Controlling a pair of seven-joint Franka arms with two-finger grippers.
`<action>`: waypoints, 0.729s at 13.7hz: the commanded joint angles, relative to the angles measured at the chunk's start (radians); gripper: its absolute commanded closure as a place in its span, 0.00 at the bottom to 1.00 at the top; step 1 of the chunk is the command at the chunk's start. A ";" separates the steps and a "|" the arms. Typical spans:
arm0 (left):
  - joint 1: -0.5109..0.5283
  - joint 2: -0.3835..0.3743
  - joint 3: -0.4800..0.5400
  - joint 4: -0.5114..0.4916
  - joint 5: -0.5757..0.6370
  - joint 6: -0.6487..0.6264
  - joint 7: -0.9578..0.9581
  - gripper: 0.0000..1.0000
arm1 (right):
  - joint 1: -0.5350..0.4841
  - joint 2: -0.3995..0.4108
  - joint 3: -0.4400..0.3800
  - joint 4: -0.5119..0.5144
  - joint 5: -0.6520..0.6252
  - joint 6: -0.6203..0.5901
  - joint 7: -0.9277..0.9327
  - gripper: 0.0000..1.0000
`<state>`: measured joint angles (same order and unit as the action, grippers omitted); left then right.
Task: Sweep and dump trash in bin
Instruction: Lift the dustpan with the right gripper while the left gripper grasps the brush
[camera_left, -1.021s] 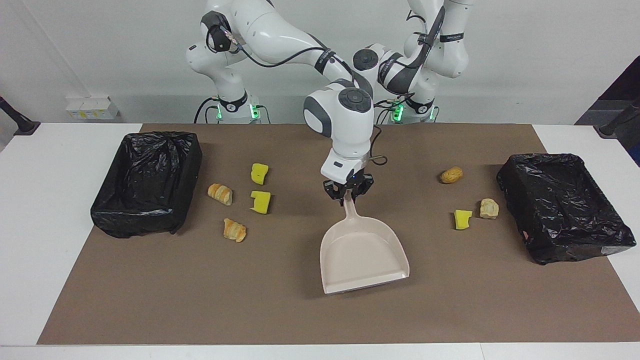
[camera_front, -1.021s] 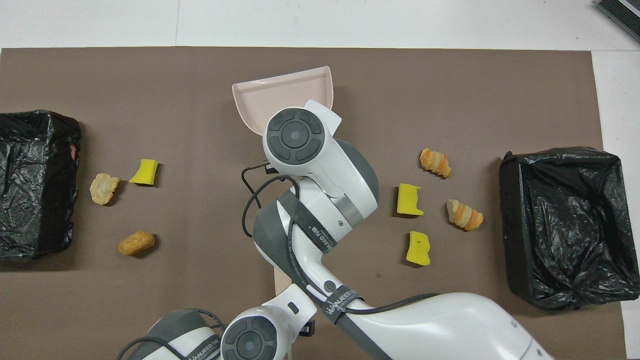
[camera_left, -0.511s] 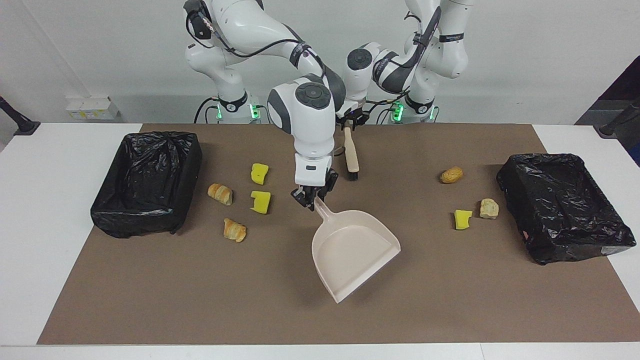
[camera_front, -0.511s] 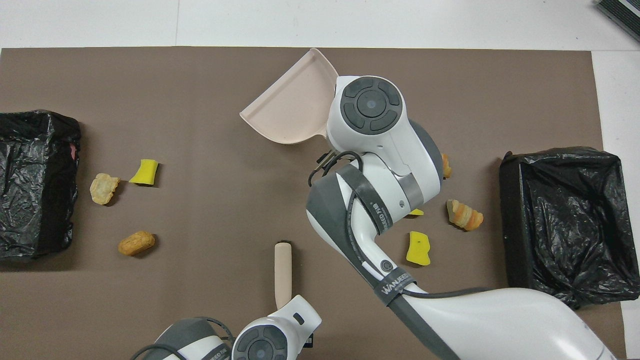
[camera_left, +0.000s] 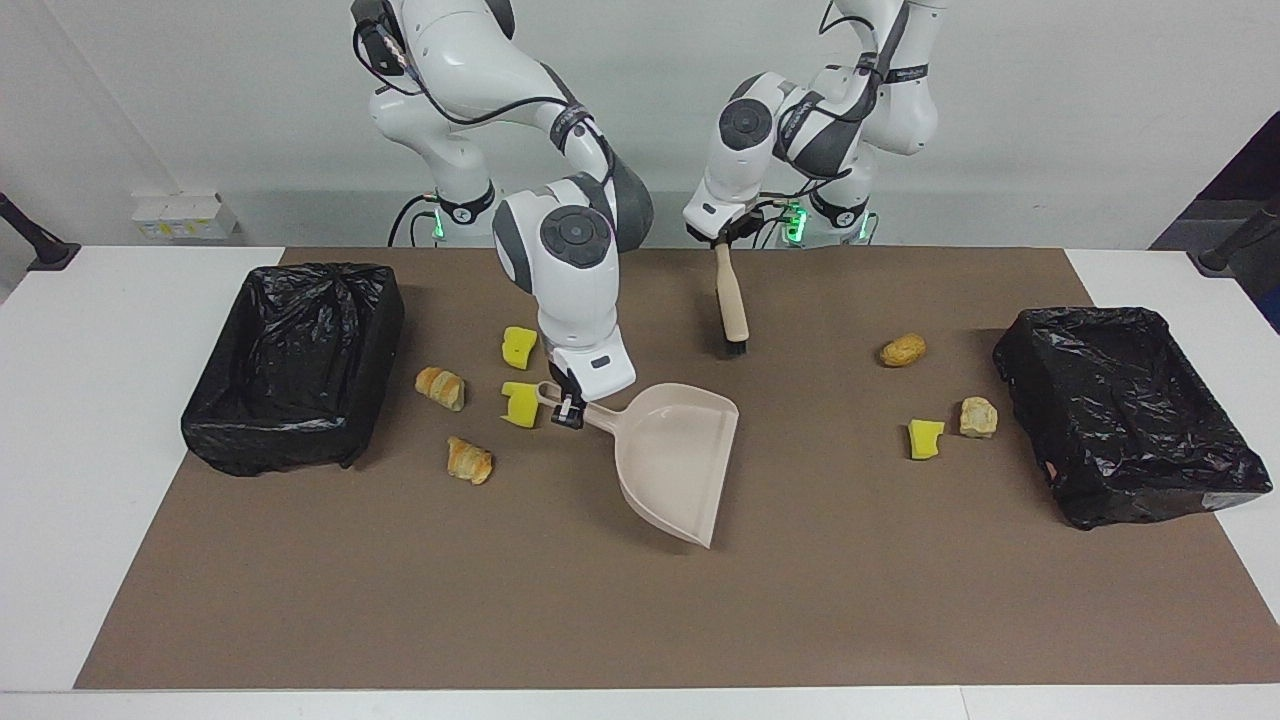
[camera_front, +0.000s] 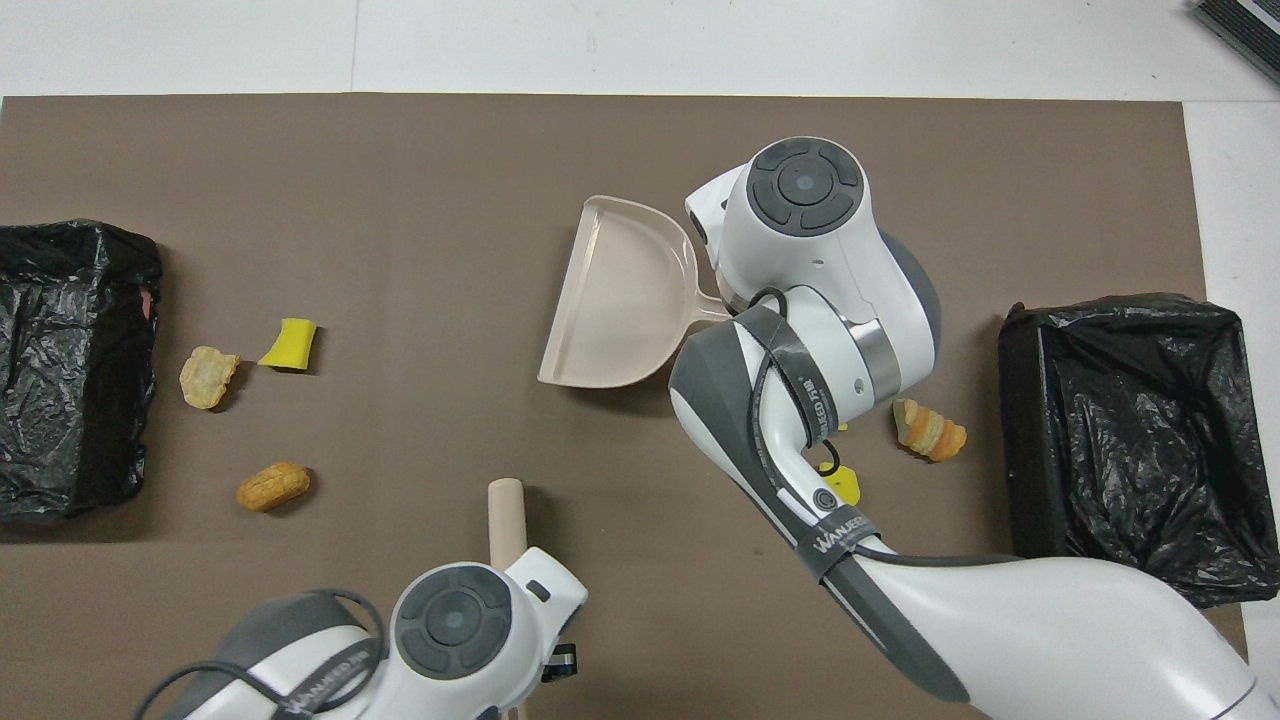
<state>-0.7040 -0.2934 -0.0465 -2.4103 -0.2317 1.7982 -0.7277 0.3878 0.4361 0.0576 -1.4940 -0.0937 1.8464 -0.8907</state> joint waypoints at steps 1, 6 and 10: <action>0.192 -0.173 -0.004 0.008 -0.002 -0.199 0.011 1.00 | 0.000 -0.051 0.013 -0.052 -0.043 -0.041 -0.118 1.00; 0.602 -0.129 -0.006 0.049 0.116 -0.184 0.285 1.00 | 0.066 -0.065 0.013 -0.083 -0.090 -0.096 -0.163 1.00; 0.698 0.073 -0.004 0.174 0.282 -0.211 0.399 1.00 | 0.079 -0.069 0.014 -0.135 -0.121 -0.026 -0.168 1.00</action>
<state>-0.0055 -0.3594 -0.0311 -2.3307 -0.0043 1.6081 -0.3522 0.4798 0.4010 0.0670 -1.5662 -0.1938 1.7731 -1.0322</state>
